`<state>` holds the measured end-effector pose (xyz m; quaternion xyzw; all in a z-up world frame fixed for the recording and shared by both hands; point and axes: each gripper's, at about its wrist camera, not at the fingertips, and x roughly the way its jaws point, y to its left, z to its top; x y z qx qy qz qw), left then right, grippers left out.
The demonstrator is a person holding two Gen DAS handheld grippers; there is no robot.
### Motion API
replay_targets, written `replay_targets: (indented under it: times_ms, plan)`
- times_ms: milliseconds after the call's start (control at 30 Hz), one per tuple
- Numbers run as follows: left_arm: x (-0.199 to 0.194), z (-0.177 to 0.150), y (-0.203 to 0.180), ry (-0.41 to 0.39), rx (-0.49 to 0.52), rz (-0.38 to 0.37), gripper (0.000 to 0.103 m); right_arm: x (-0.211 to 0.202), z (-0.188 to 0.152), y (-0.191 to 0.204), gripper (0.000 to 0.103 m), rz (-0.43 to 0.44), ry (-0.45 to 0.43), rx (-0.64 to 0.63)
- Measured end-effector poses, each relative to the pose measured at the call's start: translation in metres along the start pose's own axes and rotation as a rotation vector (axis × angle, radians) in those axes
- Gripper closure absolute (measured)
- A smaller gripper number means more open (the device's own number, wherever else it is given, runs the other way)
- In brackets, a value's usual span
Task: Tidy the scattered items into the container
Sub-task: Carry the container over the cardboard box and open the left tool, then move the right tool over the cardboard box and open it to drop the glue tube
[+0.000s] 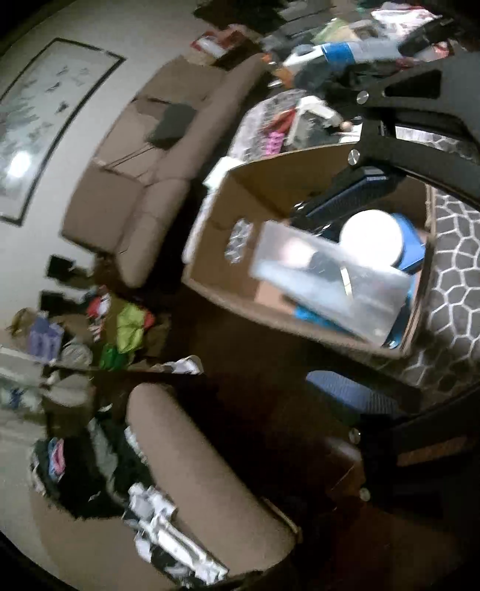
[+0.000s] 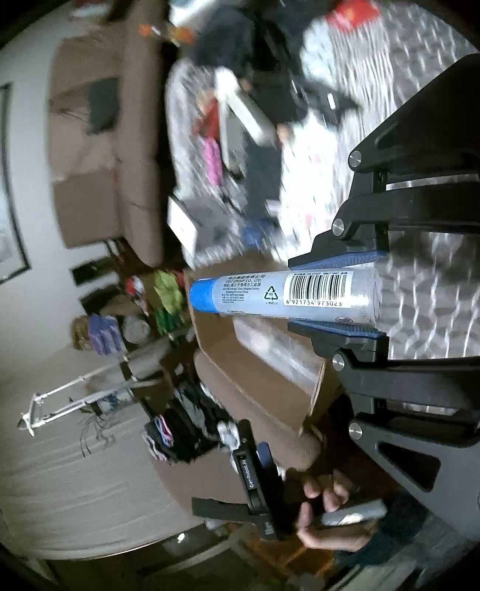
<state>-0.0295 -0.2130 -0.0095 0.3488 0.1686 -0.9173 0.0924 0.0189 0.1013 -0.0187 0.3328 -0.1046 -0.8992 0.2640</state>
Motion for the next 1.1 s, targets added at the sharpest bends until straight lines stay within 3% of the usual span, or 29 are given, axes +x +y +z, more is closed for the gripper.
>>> replay_targets:
  times_ms: [100, 233, 433, 533, 867, 1100]
  plan:
    - [-0.011, 0.010, 0.012, -0.055, -0.047, -0.012, 0.020, 0.034, 0.018, 0.021, 0.079, 0.030, 0.032, -0.016]
    - [-0.012, 0.013, 0.019, -0.072, -0.083, -0.026, 0.020, 0.096, 0.053, 0.051, 0.079, 0.043, 0.097, -0.021]
    - [-0.007, 0.014, 0.028, -0.055, -0.119, -0.043, 0.020, 0.204, 0.071, 0.074, 0.079, -0.088, 0.283, -0.005]
    - [-0.008, 0.013, 0.032, -0.054, -0.119, -0.011, 0.020, 0.239, 0.073, 0.081, 0.079, -0.123, 0.346, -0.027]
    - [-0.006, 0.014, 0.050, -0.039, -0.149, -0.005, 0.020, 0.307, 0.078, 0.082, 0.078, -0.170, 0.490, -0.002]
    - [0.000, 0.011, 0.036, -0.027, -0.119, -0.010, 0.020, 0.325, 0.080, 0.076, 0.076, -0.201, 0.535, 0.034]
